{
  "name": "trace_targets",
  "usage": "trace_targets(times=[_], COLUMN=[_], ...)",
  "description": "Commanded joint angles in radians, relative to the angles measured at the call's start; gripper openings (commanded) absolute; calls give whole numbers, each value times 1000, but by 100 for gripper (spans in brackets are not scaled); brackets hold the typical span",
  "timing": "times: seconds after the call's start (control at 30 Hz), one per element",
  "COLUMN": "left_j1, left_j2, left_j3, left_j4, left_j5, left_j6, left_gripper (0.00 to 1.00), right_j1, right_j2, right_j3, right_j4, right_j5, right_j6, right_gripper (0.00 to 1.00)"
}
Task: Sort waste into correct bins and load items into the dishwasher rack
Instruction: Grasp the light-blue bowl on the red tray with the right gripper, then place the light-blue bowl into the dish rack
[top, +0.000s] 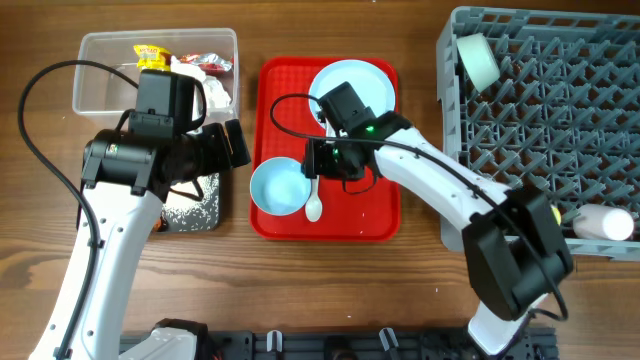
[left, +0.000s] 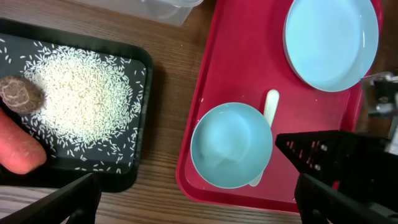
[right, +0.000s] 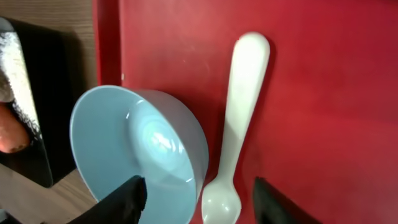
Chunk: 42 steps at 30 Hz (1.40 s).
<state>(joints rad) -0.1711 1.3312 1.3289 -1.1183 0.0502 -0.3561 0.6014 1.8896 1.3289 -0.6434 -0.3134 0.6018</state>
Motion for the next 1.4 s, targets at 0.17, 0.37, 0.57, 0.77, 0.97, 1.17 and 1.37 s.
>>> trace_targets(times=[0.17,0.37,0.57,0.77,0.97,1.17,1.37], left_j1=[-4,-4,-4,-4,-4,-4,-4], left_j2=[0,0,0,0,0,0,0], left_j3=[12,12,12,12,12,12,12], left_j4=[3,3,3,3,3,3,3], left_j5=[-10,-10,-10,-10,-10,-10,-10], left_j6=[8,8,8,8,8,8,8], left_gripper=[100,100,100,100,100,100,100], right_j1=[17,47,34,-106,-350,-354,-353], right_j2=[71,103,95,-132,-390,-340,-101], right_j3=[-15,-15,-14,-14,-14,-15,-15], right_j4=[7,35,113,116,25,-71,-137], right_j5=[-49,-32,-54,173,970,1609,1684], right_j6=[31,73,107,22,-107,-352,-589], right_gripper=[47,33,4,4,4,4,4])
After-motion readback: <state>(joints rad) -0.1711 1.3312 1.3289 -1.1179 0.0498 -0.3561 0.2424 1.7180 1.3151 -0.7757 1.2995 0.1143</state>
